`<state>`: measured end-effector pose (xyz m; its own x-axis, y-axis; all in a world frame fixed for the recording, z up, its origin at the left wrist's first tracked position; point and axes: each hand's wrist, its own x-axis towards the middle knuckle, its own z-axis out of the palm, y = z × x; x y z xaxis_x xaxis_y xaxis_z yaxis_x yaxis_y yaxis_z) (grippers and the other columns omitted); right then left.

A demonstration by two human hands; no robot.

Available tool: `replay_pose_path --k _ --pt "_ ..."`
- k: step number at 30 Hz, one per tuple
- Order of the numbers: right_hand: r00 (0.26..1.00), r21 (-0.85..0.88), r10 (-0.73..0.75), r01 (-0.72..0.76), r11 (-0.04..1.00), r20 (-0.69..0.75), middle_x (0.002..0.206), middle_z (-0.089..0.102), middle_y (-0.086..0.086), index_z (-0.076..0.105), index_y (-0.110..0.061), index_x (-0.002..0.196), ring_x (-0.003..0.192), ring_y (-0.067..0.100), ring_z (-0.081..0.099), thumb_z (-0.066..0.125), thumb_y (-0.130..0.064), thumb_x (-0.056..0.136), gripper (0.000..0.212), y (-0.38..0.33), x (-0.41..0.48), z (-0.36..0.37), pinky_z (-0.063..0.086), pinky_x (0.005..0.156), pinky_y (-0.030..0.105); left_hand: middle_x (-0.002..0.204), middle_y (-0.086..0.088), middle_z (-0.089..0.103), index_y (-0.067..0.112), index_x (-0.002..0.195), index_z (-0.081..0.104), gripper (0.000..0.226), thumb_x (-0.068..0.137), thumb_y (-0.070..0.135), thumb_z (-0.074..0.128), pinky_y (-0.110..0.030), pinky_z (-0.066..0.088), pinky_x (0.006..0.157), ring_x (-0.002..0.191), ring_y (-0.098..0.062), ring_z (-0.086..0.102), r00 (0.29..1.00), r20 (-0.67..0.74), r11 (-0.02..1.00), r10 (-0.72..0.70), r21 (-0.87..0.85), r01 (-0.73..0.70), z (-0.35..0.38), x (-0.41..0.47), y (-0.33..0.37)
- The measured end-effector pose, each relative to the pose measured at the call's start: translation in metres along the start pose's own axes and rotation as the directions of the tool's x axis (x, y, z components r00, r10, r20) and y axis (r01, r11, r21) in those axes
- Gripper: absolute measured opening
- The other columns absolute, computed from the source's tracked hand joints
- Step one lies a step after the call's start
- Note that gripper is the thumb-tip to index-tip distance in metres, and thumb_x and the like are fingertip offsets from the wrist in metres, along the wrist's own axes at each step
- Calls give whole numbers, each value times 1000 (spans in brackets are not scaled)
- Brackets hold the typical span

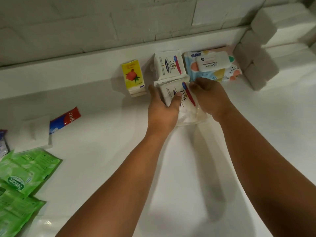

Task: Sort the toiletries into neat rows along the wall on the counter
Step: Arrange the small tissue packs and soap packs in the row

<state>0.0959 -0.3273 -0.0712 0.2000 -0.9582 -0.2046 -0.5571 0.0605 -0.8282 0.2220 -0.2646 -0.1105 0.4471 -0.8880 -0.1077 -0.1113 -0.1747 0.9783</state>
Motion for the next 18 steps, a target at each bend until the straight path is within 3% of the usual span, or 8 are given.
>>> replay_pose_path --k 2,5,8,10,12,15,18 --pt "999 -124 -7 3 992 -32 97 70 -1 68 -20 102 92 19 65 48 -39 96 28 -1 0 -3 55 84 34 135 10 61 23 154 22 78 92 32 68 -19 52 93 116 -5 62 1000 -14 1000 -5 15 5 1 1 0" --pt "993 -215 -26 0 977 -118 105 65 -4 64 -21 117 91 16 60 46 -38 97 32 -2 -4 -3 43 68 19 133 12 62 27 151 26 73 92 31 68 -18 54 89 112 -2 64 1000 -24 1000 19 7 -18 1 0 -2" --pt "967 -253 -167 116 960 -191 98 64 -6 65 -19 102 85 14 62 44 -27 98 22 -4 -3 -1 45 61 13 128 14 63 30 144 34 62 92 26 68 -17 56 82 105 3 65 999 -28 999 39 -14 -39 1 2 -2" --pt "973 -132 -186 168 977 -139 96 69 0 64 -12 94 85 16 67 43 -20 97 23 -10 4 4 58 69 28 127 12 64 28 141 38 58 91 24 68 -13 54 78 103 4 65 998 -26 998 53 -25 -54 0 5 -1" --pt "990 49 -135 137 989 -36 100 71 4 64 -10 102 90 18 69 42 -17 97 24 -13 13 9 61 77 39 131 8 63 25 141 39 58 91 21 68 -12 54 79 107 1 65 998 -20 998 57 -37 -58 -1 8 -3" --pt "994 221 -61 40 975 90 110 71 -1 63 -21 120 96 17 70 42 -15 98 31 -14 23 16 60 81 41 131 4 63 18 140 41 57 90 18 70 -20 56 85 108 -3 66 998 -15 997 59 -57 -60 -2 13 -7" --pt "986 368 -43 -20 930 161 109 72 0 61 -18 125 93 16 72 42 -9 100 33 -16 28 16 61 76 34 129 3 64 18 136 43 54 89 21 69 -34 59 90 107 -7 67 998 11 996 65 -59 -64 -3 16 -9"
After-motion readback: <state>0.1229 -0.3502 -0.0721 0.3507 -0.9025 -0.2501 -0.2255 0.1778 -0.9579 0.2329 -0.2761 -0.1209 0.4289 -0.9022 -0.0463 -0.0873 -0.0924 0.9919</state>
